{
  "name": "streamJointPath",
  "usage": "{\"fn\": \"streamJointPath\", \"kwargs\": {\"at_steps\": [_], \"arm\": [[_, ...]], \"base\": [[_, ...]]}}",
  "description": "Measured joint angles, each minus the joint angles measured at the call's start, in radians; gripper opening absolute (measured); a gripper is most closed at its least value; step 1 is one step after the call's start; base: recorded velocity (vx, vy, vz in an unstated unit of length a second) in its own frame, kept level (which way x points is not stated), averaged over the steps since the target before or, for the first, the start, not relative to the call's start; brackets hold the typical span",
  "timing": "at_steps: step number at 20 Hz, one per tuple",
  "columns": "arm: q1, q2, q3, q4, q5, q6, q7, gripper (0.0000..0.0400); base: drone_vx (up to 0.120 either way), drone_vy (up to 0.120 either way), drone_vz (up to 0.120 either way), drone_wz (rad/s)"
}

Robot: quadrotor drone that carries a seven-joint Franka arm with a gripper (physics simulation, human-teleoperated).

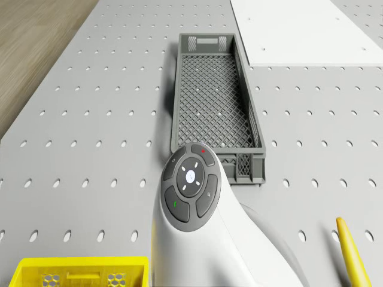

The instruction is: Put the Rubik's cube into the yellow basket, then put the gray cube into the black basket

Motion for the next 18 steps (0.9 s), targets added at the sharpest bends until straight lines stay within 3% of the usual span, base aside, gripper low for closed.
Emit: {"fn": "streamJointPath", "kwargs": {"at_steps": [13, 18], "arm": [[0.001, 0.002, 0.000, 0.000, -0.001, -0.002, -0.001, 0.0400], [0.001, 0.003, 0.000, 0.000, -0.001, -0.003, -0.001, 0.0400]], "base": [[0.000, -0.120, -0.120, 0.000], [0.000, -0.120, 0.000, 0.000]]}}
